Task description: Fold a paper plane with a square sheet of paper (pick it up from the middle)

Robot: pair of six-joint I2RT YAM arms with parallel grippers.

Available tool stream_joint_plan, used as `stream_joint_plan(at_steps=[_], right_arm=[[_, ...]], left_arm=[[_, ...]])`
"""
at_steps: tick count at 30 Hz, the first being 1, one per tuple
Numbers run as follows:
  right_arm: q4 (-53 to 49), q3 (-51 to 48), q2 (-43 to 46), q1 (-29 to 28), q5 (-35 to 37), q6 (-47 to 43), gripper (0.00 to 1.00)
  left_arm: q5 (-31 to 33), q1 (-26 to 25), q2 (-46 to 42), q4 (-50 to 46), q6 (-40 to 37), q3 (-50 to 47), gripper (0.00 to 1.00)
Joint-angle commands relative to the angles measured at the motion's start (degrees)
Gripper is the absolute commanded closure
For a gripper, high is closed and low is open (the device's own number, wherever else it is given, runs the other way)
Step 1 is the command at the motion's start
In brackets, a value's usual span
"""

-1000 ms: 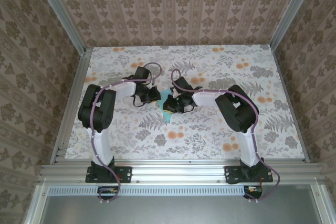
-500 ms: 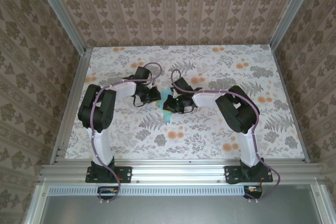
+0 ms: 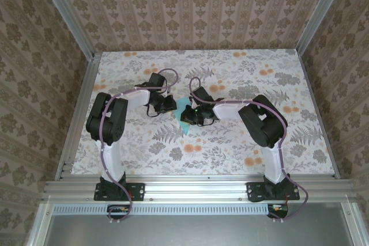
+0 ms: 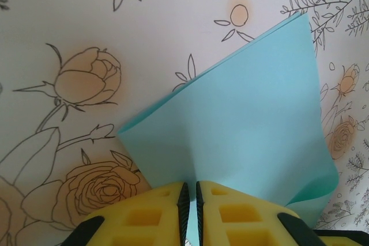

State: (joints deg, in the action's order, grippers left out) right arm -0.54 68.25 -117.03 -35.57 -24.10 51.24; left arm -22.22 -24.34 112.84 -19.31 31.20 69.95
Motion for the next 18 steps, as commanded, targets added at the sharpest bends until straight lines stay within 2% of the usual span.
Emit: stream_joint_plan(at_steps=[1, 18], right_arm=[[-0.6, -1.2, 0.9, 0.0, 2.7, 1.0, 0.89], [1.1, -1.8, 0.2, 0.1, 3.7, 2.0, 0.85]], left_arm=[[2.5, -0.5, 3.4, -4.2, -1.2, -0.6, 0.84], [3.0, -0.6, 3.3, -4.4, -1.1, -0.7, 0.84]])
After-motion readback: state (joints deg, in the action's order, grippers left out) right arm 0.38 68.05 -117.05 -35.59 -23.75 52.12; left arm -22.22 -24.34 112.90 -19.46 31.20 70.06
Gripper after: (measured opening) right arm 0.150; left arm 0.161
